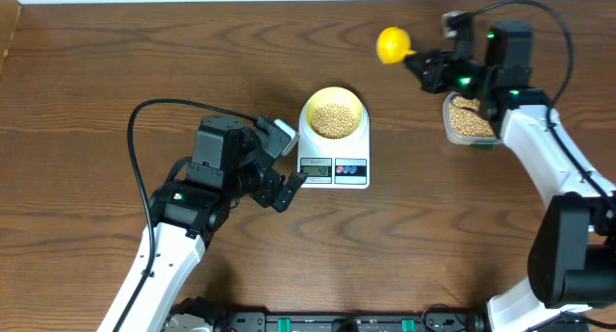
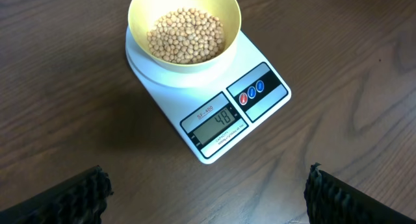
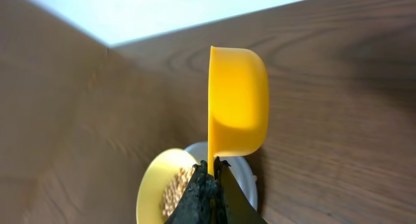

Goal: Scoop item into bowl and weigh 50g on scale
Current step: 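Carry the scoop back right to the soybean tub, then lower the scoop into the soybean tub with the right gripper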

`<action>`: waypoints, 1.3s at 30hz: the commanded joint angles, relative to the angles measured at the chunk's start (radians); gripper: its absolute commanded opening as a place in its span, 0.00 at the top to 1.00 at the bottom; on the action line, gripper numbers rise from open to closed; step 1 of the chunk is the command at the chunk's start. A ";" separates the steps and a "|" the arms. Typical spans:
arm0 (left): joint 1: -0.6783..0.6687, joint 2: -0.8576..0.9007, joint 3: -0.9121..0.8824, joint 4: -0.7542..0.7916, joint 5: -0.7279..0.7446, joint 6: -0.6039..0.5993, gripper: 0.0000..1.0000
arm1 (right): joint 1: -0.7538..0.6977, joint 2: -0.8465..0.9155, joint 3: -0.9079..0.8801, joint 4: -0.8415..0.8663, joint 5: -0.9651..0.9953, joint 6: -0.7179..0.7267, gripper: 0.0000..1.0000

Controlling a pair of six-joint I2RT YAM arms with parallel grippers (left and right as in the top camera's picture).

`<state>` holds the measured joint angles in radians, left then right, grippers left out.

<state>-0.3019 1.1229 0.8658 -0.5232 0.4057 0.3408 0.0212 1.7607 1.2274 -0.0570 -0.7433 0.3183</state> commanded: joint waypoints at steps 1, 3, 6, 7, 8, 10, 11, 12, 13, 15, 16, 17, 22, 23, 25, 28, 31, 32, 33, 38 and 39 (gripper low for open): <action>0.004 -0.006 0.003 0.002 0.005 0.002 0.02 | -0.061 0.006 0.001 0.018 -0.047 0.198 0.99; 0.004 -0.006 0.003 0.002 0.005 0.002 0.02 | -0.093 0.006 0.001 0.015 -0.069 0.255 0.99; 0.004 -0.006 0.003 0.002 0.005 0.002 0.02 | -0.113 0.004 0.001 0.012 -0.079 0.293 0.99; 0.004 -0.006 0.003 0.002 0.005 0.002 0.02 | -0.114 0.004 0.001 0.011 -0.074 0.296 0.99; 0.004 -0.006 0.003 0.002 0.005 0.002 0.02 | -0.114 0.003 0.001 0.011 -0.067 0.308 0.99; 0.004 -0.006 0.003 0.002 0.005 0.002 0.02 | -0.111 0.003 0.001 -0.008 -0.028 0.343 0.99; 0.004 -0.006 0.003 0.002 0.005 0.002 0.02 | -0.109 0.002 0.001 -0.027 -0.006 0.359 0.99; 0.004 -0.006 0.003 0.002 0.005 0.002 0.02 | -0.105 0.001 0.001 -0.070 0.039 0.389 0.99; 0.004 -0.006 0.003 0.002 0.005 0.002 0.02 | -0.102 -0.002 0.001 -0.097 0.067 0.397 0.99; 0.004 -0.006 0.003 0.002 0.005 0.002 0.02 | -0.092 -0.015 0.001 -0.139 0.116 0.407 0.99; 0.004 -0.006 0.003 0.002 0.005 0.002 0.02 | -0.091 -0.022 0.001 -0.148 0.129 0.407 0.99; 0.004 -0.006 0.003 0.002 0.005 0.002 0.02 | -0.091 -0.032 0.001 -0.157 0.138 0.408 0.99; 0.004 -0.006 0.003 0.002 0.005 0.002 0.02 | -0.091 -0.109 0.002 -0.252 0.208 0.408 0.99; 0.005 -0.006 0.003 0.002 0.005 0.002 0.02 | -0.092 -0.125 0.002 -0.279 0.220 0.406 0.99; 0.004 -0.006 0.003 0.002 0.005 0.002 0.02 | -0.093 -0.178 0.002 -0.373 0.252 0.383 0.99; 0.004 -0.006 0.003 0.002 0.005 0.002 0.02 | -0.104 -0.236 0.002 -0.471 0.282 0.338 0.99; 0.004 -0.006 0.003 0.002 0.005 0.002 0.02 | -0.125 -0.277 0.002 -0.540 0.290 0.319 0.98; 0.004 -0.006 0.003 0.002 0.005 0.002 0.02 | -0.128 -0.286 0.002 -0.563 0.298 0.308 0.98; 0.004 -0.006 0.003 0.002 0.005 0.002 0.02 | -0.131 -0.295 0.002 -0.592 0.319 0.301 0.98; 0.004 -0.006 0.003 0.002 0.005 0.002 0.02 | -0.131 -0.309 0.002 -0.719 0.483 0.294 0.99; 0.004 -0.006 0.003 0.002 0.005 0.002 0.02 | -0.130 -0.309 0.002 -0.729 0.510 0.294 0.99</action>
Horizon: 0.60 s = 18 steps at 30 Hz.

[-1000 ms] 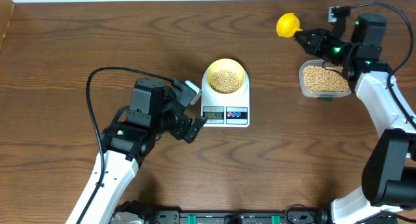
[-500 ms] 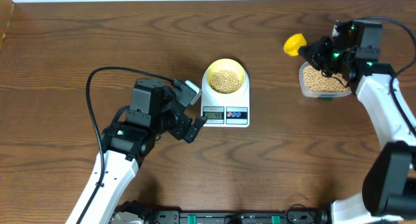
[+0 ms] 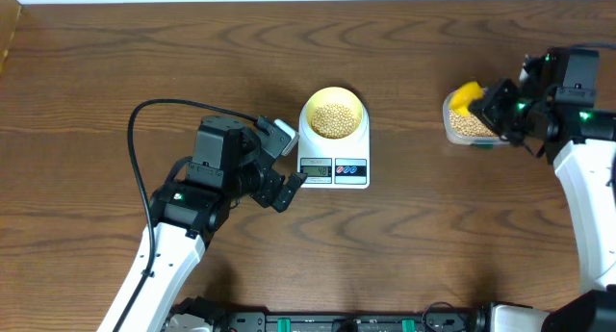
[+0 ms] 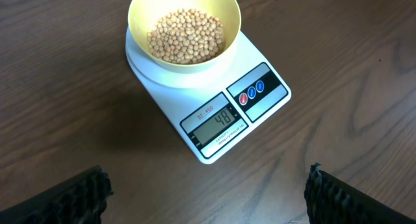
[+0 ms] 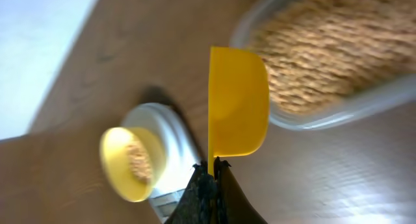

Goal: Scoop item into bowl and weigh 50g on scale
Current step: 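Lower the scoop into the soybean tub with the right gripper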

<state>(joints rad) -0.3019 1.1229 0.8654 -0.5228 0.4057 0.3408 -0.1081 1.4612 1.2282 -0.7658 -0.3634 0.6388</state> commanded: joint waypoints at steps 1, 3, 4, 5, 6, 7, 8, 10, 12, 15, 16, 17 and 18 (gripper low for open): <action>0.004 -0.006 0.004 0.001 0.005 0.002 0.02 | 0.000 -0.010 0.001 -0.026 0.158 -0.027 0.99; 0.004 -0.006 0.004 0.001 0.005 0.002 0.02 | 0.000 -0.010 0.001 -0.027 0.205 -0.027 0.99; 0.004 -0.006 0.004 0.001 0.005 0.002 0.02 | 0.000 -0.010 0.001 -0.027 0.224 -0.027 0.99; 0.004 -0.006 0.004 0.001 0.005 0.002 0.02 | 0.001 -0.010 0.001 -0.032 0.263 -0.027 0.99; 0.004 -0.006 0.004 0.001 0.005 0.002 0.02 | 0.002 -0.010 0.001 -0.034 0.285 -0.027 0.99; 0.004 -0.006 0.004 0.001 0.005 0.002 0.02 | 0.004 -0.010 0.001 -0.037 0.311 -0.027 0.99; 0.004 -0.006 0.004 0.001 0.005 0.002 0.02 | 0.005 -0.010 0.001 -0.039 0.334 -0.026 0.99; 0.005 -0.006 0.004 0.001 0.005 0.002 0.02 | 0.006 -0.008 0.001 -0.038 0.375 -0.026 0.99; 0.004 -0.006 0.004 0.001 0.005 0.002 0.02 | 0.006 -0.008 0.001 -0.038 0.405 -0.026 0.99; 0.004 -0.006 0.004 0.001 0.005 0.002 0.02 | 0.009 -0.008 0.001 -0.027 0.415 -0.026 0.99; 0.005 -0.006 0.004 0.001 0.005 0.002 0.02 | 0.012 -0.005 0.001 -0.018 0.415 -0.026 0.99; 0.004 -0.006 0.004 0.001 0.005 0.002 0.02 | 0.015 -0.002 0.001 -0.011 0.415 -0.026 0.99; 0.004 -0.006 0.004 0.001 0.005 0.002 0.02 | 0.019 0.002 0.001 -0.002 0.415 -0.026 0.99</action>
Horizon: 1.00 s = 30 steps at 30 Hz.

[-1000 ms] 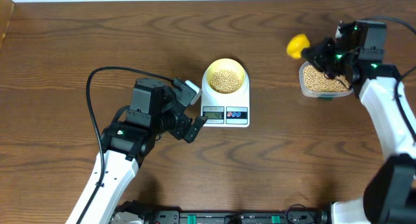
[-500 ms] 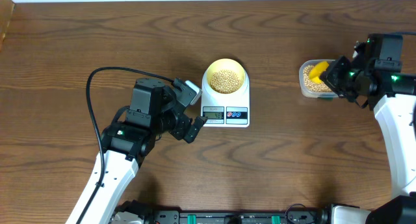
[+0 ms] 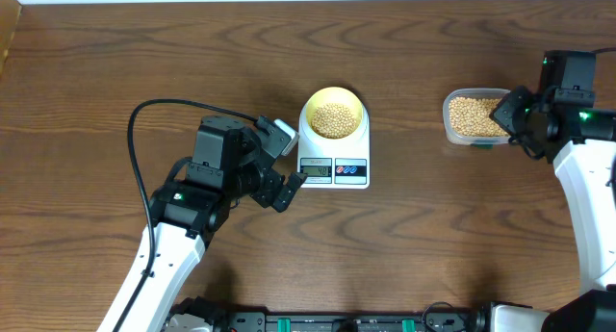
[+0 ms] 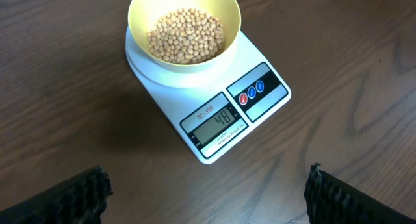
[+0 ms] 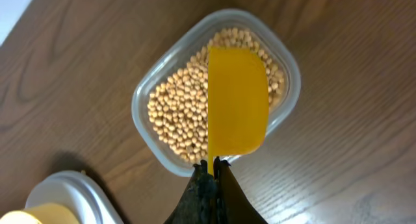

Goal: Scoop item into bowl and weigh 50g on scale
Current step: 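Lower the scoop into the soybean tub with the right gripper, then drag the yellow scoop through the soybeans in the tub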

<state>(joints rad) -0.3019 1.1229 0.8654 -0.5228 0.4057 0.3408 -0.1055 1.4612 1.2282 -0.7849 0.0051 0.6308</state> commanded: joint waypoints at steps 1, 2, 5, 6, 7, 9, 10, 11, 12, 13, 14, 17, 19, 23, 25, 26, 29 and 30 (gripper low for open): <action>0.004 -0.006 0.004 0.001 0.005 0.002 0.02 | 0.021 0.008 0.001 0.024 0.046 -0.017 0.99; 0.004 -0.006 0.004 0.001 0.005 0.002 0.02 | 0.025 0.016 0.001 0.029 0.046 -0.013 0.99; 0.004 -0.006 0.004 0.001 0.005 0.002 0.02 | 0.037 0.050 0.001 0.042 0.044 0.007 0.99; 0.004 -0.006 0.004 0.001 0.005 0.002 0.02 | 0.042 0.063 0.001 0.045 0.041 0.017 0.99; 0.004 -0.006 0.004 0.001 0.005 0.002 0.02 | 0.048 0.076 0.001 0.050 0.040 0.024 0.99; 0.004 -0.006 0.004 0.001 0.005 0.002 0.02 | 0.063 0.103 0.001 0.053 0.039 0.038 0.99; 0.004 -0.006 0.004 0.001 0.005 0.002 0.02 | 0.072 0.116 0.001 0.053 0.038 0.045 0.99; 0.005 -0.006 0.004 0.001 0.005 0.002 0.02 | 0.079 0.126 0.001 0.053 0.036 0.049 0.99; 0.004 -0.006 0.004 0.001 0.005 0.002 0.02 | 0.087 0.136 0.001 0.053 0.036 0.055 0.99; 0.004 -0.006 0.004 0.001 0.005 0.002 0.02 | 0.093 0.142 0.001 0.053 0.036 0.058 0.99; 0.004 -0.006 0.004 0.001 0.005 0.002 0.02 | 0.100 0.149 0.001 0.055 0.037 0.065 0.99; 0.004 -0.006 0.004 0.001 0.005 0.002 0.02 | 0.130 0.173 0.001 0.070 0.037 0.074 0.99; 0.005 -0.006 0.004 0.001 0.005 0.002 0.02 | 0.147 0.187 0.001 0.086 0.038 0.080 0.99; 0.004 -0.006 0.004 0.001 0.005 0.002 0.02 | 0.165 0.220 0.001 0.101 0.037 0.110 0.99; 0.004 -0.006 0.004 0.002 0.005 0.002 0.02 | 0.171 0.235 0.000 0.101 0.033 0.118 0.99; 0.004 -0.006 0.004 0.001 0.005 0.002 0.02 | 0.173 0.241 0.000 0.101 0.033 0.122 0.99; 0.004 -0.006 0.004 0.001 0.005 0.002 0.02 | 0.177 0.246 0.000 0.101 0.025 0.125 0.99; 0.004 -0.006 0.004 0.001 0.005 0.002 0.02 | 0.177 0.245 0.000 0.101 0.024 0.125 0.99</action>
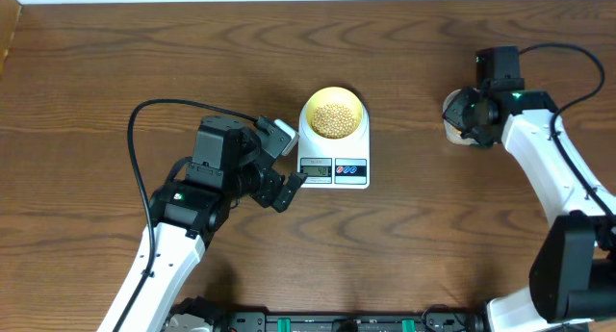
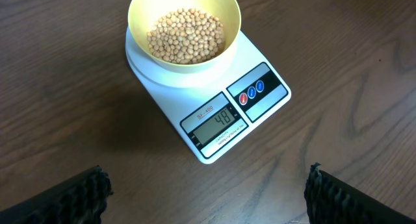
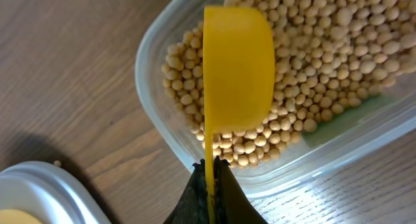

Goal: Scoop item into bowl and weigh 50g on scale
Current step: 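Drag the yellow scoop through the soybeans in the tub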

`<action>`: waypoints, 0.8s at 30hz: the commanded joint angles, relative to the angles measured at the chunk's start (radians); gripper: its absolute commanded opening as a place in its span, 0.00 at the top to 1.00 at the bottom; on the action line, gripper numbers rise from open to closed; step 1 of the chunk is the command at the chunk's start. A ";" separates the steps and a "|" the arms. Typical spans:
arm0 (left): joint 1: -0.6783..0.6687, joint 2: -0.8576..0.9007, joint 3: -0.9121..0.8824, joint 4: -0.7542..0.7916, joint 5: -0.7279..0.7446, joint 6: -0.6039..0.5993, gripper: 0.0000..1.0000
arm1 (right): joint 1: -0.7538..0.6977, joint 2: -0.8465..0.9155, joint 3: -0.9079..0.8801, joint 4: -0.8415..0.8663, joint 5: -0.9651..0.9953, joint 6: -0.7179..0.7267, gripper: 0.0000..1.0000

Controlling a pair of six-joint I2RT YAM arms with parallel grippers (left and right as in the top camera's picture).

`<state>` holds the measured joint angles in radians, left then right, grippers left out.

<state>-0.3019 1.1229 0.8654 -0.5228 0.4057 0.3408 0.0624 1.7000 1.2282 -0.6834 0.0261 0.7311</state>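
Note:
A yellow bowl (image 1: 334, 115) of soybeans sits on the white scale (image 1: 334, 166), whose display (image 2: 216, 124) reads 48. My left gripper (image 2: 207, 191) hangs open in front of the scale, nothing between its fingers. My right gripper (image 3: 210, 167) is shut on the handle of a yellow scoop (image 3: 238, 65). The scoop lies turned on its side down among the soybeans in the clear plastic tub (image 3: 151, 87). In the overhead view my right arm covers most of the tub (image 1: 449, 117), and the scoop is hidden.
The brown wooden table (image 1: 115, 72) carries nothing else but the arms' cables. One stray bean (image 3: 57, 163) lies on the table beside the scale's platform (image 3: 39, 185).
My right gripper has gone lower and nearer the tub, and the scoop is now down among the beans instead of held above them. Left arm, bowl and scale reading are unchanged.
My right gripper first held the scoop on its side, right of and beyond the bowl, with the scale at 48. It then stood at the tub's edge, then over the beans, and now the scoop is in them. The left gripper stayed open throughout.

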 commanded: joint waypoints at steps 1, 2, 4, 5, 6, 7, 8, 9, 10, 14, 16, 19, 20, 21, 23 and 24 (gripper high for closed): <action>0.004 -0.006 0.004 0.001 0.005 0.002 0.02 | 0.008 0.005 0.001 0.000 0.000 0.024 0.99; 0.004 -0.006 0.004 0.001 0.005 0.002 0.02 | 0.008 0.003 0.001 0.000 -0.006 0.024 0.99; 0.004 -0.006 0.004 0.001 0.005 0.002 0.02 | 0.008 -0.001 0.001 -0.001 -0.017 0.024 0.99; 0.004 -0.006 0.004 0.001 0.005 0.002 0.02 | 0.008 -0.006 0.001 -0.001 -0.028 0.023 0.99; 0.004 -0.006 0.004 0.002 0.005 0.002 0.02 | 0.008 -0.009 0.001 -0.001 -0.034 0.023 0.99; 0.004 -0.006 0.004 0.001 0.005 0.002 0.02 | 0.008 -0.015 0.001 -0.002 -0.040 0.023 0.99; 0.004 -0.006 0.004 0.001 0.005 0.002 0.02 | 0.008 -0.020 0.001 -0.003 -0.041 0.023 0.99; 0.004 -0.006 0.004 0.001 0.005 0.002 0.02 | 0.008 -0.027 0.001 -0.005 -0.042 0.023 0.99; 0.004 -0.006 0.004 0.001 0.005 0.002 0.02 | 0.008 -0.036 0.001 -0.008 -0.044 0.023 0.99; 0.004 -0.006 0.004 0.001 0.005 0.002 0.02 | 0.003 -0.085 0.001 -0.022 -0.044 0.023 0.99; 0.004 -0.006 0.004 0.001 0.005 0.002 0.02 | -0.005 -0.115 0.001 -0.037 -0.044 0.023 0.99; 0.004 -0.006 0.004 0.001 0.005 0.002 0.02 | -0.028 -0.161 0.001 -0.066 -0.043 -0.002 0.99; 0.004 -0.006 0.004 0.001 0.005 0.002 0.02 | -0.037 -0.171 0.001 -0.076 -0.043 -0.007 0.99; 0.004 -0.006 0.004 0.001 0.005 0.002 0.02 | -0.043 -0.177 0.001 -0.088 -0.043 -0.007 0.99; 0.004 -0.006 0.004 0.001 0.005 0.002 0.02 | -0.058 -0.188 0.001 -0.119 -0.044 -0.007 0.99; 0.004 -0.006 0.004 0.001 0.005 0.002 0.02 | -0.065 -0.191 0.001 -0.131 -0.044 -0.007 0.99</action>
<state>-0.3019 1.1229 0.8654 -0.5228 0.4057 0.3408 0.0212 1.5303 1.2282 -0.7891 -0.0223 0.7338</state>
